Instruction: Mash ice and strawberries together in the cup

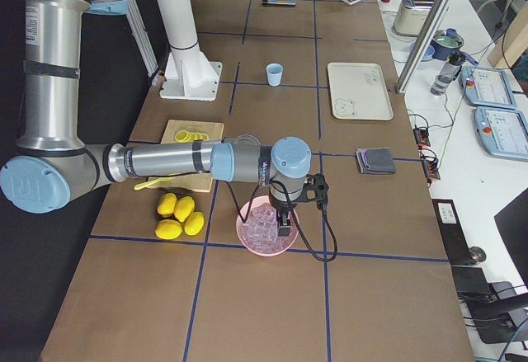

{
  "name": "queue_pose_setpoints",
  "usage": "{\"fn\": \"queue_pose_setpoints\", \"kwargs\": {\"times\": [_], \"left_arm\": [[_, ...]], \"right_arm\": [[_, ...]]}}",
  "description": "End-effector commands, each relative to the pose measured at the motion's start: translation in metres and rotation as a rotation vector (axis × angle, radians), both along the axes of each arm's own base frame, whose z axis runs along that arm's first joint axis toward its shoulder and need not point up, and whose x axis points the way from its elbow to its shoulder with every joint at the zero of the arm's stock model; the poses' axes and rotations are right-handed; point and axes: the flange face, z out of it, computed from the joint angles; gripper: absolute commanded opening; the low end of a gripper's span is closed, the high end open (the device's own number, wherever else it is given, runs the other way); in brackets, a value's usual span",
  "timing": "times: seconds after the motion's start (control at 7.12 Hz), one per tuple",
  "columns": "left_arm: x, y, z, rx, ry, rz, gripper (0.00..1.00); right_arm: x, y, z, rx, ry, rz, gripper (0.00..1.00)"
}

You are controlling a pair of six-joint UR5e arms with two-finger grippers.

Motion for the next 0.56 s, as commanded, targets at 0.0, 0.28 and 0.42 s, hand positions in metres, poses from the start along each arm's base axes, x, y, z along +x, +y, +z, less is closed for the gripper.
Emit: {"fn": "queue_pose_setpoints", "kwargs": {"times": [0.0, 0.28, 0.42], "left_arm": [[0.0008, 0.0028, 0.0077, -0.021, -0.004, 0.003, 1.00], [0.0003, 0.0059, 0.0126, -0.034, -0.006, 0.002, 1.00], [0.0004, 0.0053, 0.0128, -0.034, -0.006, 0.002, 1.00]], "right_arm": [[0.0000, 0.0010, 0.0014, -0.004, 0.000, 0.000, 1.00], [-0.0001, 0.0010, -0.0002, -0.001, -0.002, 0.000, 1.00], [-0.0001, 0.0016, 0.0005, -0.003, -0.002, 0.000, 1.00]]}}
